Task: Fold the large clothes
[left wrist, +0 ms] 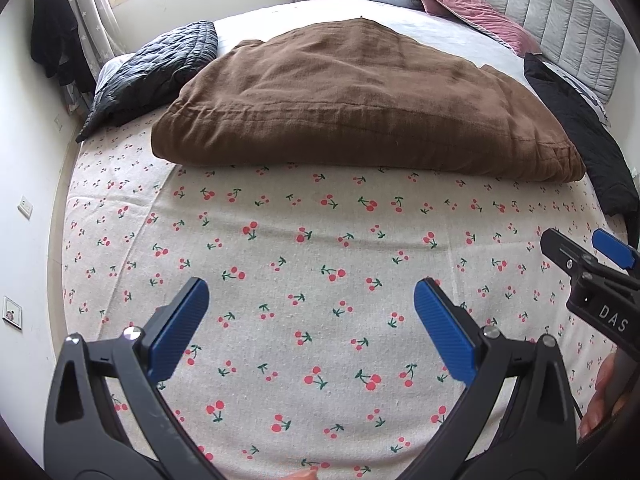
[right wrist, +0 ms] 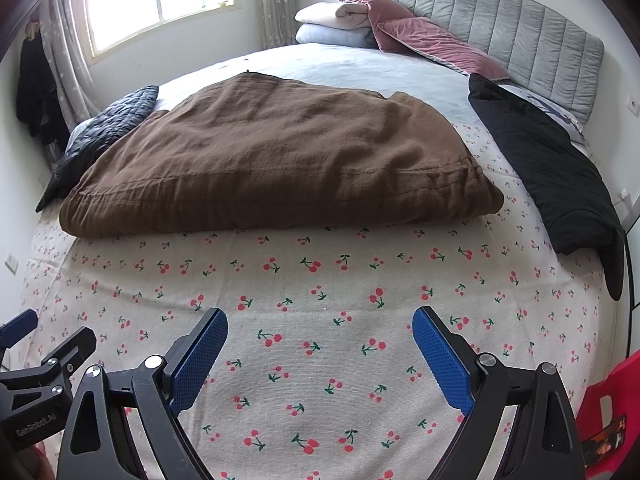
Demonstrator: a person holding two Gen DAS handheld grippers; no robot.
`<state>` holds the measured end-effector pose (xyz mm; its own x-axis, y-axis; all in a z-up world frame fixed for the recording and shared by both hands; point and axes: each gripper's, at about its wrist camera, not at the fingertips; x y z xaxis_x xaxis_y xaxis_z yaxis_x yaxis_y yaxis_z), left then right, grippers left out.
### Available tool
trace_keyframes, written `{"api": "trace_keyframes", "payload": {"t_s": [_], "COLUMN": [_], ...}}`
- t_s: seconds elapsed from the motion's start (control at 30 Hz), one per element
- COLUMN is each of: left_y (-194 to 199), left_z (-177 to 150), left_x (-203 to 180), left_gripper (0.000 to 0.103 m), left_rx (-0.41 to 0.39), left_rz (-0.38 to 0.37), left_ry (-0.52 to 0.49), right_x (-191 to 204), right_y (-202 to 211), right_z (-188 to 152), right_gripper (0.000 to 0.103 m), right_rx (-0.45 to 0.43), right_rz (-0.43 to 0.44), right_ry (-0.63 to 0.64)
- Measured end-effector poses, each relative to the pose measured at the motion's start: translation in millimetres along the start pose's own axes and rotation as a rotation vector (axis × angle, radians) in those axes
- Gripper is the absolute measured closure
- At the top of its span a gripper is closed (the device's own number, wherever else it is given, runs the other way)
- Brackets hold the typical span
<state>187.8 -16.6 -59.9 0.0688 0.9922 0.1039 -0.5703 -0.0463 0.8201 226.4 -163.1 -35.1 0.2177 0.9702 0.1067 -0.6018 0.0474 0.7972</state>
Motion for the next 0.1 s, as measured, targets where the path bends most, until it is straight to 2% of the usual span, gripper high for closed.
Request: {"api": "trace_keyframes", "payload": {"t_s": [0.1], "left_y": [-5.4], "left_z": [-2.2], "left_x": [-3.4], "left_gripper": [0.001], "left_rx": [0.030], "left_rz": [-0.055], "left_ry": [-0.004], "right_x": [0.2], "right_y": [-3.6], "right_z": [-1.3], "right_gripper": [0.008], "right_rx": [0.013], "right_rz": [0.005], "right_ry": [0.002]}}
Point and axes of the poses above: each gripper's, at about its wrist camera, not at the fingertips, and y roughly against the way its jaws point, x to its left, z to its top, and after that the axes turned 4 degrees about z, right-handed
